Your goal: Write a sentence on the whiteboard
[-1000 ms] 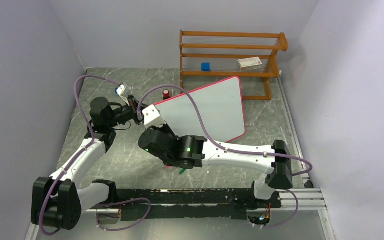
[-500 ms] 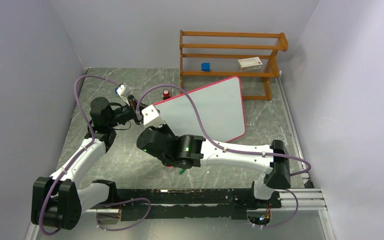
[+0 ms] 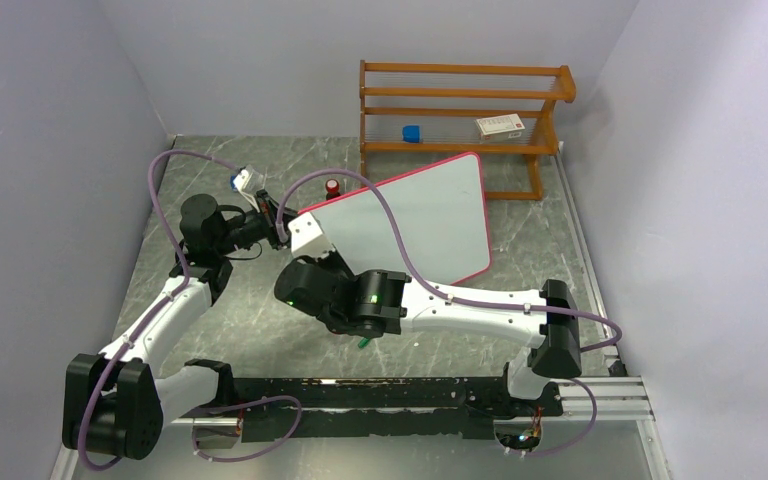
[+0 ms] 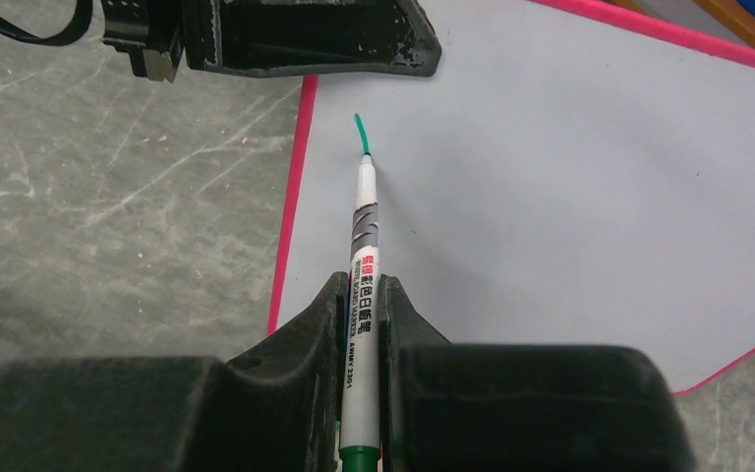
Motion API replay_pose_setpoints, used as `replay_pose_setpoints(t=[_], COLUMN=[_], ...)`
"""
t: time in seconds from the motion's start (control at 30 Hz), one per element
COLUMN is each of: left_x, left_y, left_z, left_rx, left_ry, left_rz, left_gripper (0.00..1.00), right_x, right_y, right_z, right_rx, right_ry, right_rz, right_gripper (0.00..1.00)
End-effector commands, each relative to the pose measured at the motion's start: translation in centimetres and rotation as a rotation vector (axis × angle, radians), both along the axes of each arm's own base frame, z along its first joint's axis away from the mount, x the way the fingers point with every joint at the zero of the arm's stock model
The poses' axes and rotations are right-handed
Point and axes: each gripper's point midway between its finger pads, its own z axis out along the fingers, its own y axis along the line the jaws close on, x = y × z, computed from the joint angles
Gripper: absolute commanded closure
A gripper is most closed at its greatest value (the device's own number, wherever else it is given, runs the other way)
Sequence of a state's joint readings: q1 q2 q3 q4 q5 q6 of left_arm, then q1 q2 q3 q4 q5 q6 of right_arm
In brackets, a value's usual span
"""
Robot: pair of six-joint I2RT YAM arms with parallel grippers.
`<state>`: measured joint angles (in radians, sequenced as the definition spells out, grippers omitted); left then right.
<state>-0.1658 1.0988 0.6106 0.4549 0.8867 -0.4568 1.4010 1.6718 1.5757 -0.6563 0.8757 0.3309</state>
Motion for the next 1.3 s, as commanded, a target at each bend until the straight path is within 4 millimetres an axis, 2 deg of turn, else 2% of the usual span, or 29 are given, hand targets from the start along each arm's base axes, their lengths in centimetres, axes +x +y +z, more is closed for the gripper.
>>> replay_pose_setpoints(t=[0.0,0.43,1.27], left_x=[0.5,0.5,0.4], left_y=[0.3,0.3,0.2], left_z=[-4.2,-4.2,-4.4], left_rx=[0.112,0.112,0.114], left_ry=[0.008,0.011,0.017], left_rz=[0.022,0.020,0.012], left_gripper=[0.95,0.95,0.95], right_x=[-0.2,-0.6,1.0], right_y=[-0.7,-1.6,-1.5], right_z=[-1.2,-2.4,0.3], right_rx=[-0.011,-0.020,0.057], right_ry=[0.023,0.050,-0.052], right_rz=[-0.023,-0.043,-0.092], right_gripper=[1.00,1.00,1.00])
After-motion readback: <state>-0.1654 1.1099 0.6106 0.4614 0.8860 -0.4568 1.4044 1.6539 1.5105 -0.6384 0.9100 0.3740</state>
